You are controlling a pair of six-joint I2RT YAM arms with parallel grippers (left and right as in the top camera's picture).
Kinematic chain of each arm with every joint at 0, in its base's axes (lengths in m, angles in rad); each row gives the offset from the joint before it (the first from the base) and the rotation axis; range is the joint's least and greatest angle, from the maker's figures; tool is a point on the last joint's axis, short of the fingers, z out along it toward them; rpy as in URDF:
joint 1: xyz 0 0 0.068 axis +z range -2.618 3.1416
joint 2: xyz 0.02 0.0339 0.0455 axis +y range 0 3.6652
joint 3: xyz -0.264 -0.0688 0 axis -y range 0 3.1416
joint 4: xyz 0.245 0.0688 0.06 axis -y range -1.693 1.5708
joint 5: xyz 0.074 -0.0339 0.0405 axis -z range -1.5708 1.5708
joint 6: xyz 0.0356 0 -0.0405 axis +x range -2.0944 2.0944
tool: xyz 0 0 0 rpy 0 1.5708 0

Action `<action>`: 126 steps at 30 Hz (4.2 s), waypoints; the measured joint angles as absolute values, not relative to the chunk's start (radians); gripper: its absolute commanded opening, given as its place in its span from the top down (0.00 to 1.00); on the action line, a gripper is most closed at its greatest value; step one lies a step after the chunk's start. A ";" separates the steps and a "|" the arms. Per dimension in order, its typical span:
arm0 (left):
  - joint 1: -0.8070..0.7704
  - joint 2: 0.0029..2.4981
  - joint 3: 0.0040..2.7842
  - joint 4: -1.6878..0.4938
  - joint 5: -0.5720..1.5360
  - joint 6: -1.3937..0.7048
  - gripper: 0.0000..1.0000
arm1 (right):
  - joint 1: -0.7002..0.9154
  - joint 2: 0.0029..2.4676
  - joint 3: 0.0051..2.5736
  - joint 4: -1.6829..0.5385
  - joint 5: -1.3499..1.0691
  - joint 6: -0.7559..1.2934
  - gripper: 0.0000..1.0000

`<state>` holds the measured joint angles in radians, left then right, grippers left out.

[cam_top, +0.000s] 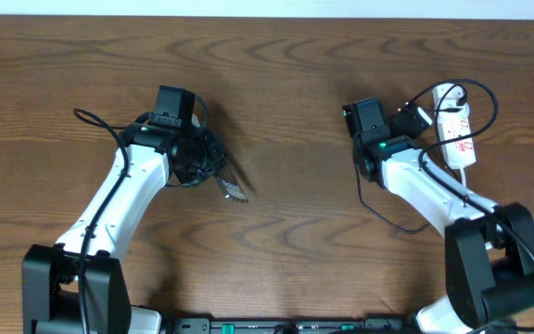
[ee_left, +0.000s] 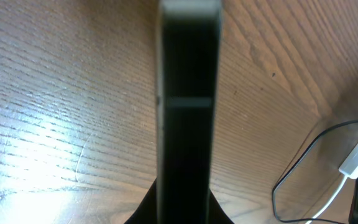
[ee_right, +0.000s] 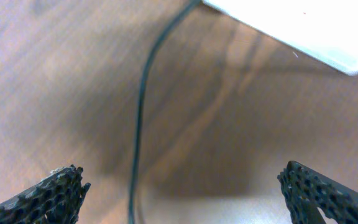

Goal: Plug charger to phone and switch on socket

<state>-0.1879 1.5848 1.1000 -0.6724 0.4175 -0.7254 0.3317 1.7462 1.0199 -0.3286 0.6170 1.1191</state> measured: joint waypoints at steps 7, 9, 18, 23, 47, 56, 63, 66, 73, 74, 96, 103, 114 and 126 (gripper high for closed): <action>-0.188 1.585 1.100 -0.672 0.417 -0.724 0.92 | 0.288 1.853 1.022 -0.186 0.637 1.109 0.04; -0.188 1.585 1.100 -0.670 0.417 -0.723 0.93 | 0.274 1.871 1.022 -0.144 0.642 1.095 0.15; -0.188 1.585 1.100 -0.669 0.409 -0.723 0.93 | 0.238 1.904 1.028 0.080 0.656 0.962 0.21; -0.188 1.585 1.100 -0.659 0.409 -0.720 0.93 | 0.235 1.971 1.028 0.119 0.664 0.944 0.35; -0.188 1.585 1.100 -0.653 0.377 -0.717 0.93 | 0.327 2.026 1.201 -0.105 0.252 0.563 0.99; -0.188 1.585 1.100 -0.650 0.368 -0.702 0.93 | 0.500 1.900 1.202 -0.678 0.097 0.497 0.62; -0.188 1.585 1.100 -0.646 0.364 -0.694 0.92 | 0.544 1.863 1.209 -0.676 0.095 0.517 0.18; -0.188 1.585 1.100 -0.647 0.364 -0.686 0.92 | 0.514 1.863 1.225 -0.626 0.113 0.579 0.34; -0.188 1.585 1.100 -0.646 0.364 -0.680 0.92 | 0.391 1.874 1.235 -0.501 0.170 0.759 0.44; -0.188 1.585 1.100 -0.647 0.364 -0.680 0.92 | 0.377 1.886 1.238 -0.497 0.173 0.783 0.44; -0.188 1.585 1.100 -0.695 0.364 -0.684 0.93 | 0.349 2.019 1.272 -0.452 0.034 0.871 0.99; -0.186 1.584 1.100 -0.662 0.406 -0.694 0.93 | 0.327 1.944 1.253 -0.626 -0.124 0.689 0.99; -0.060 1.584 1.101 -0.036 0.992 -0.576 0.93 | 0.324 1.367 1.209 -0.979 -0.541 0.193 0.99; -0.099 1.581 1.102 0.192 1.194 -0.774 0.93 | 0.392 1.166 0.773 -0.367 -0.793 0.253 0.99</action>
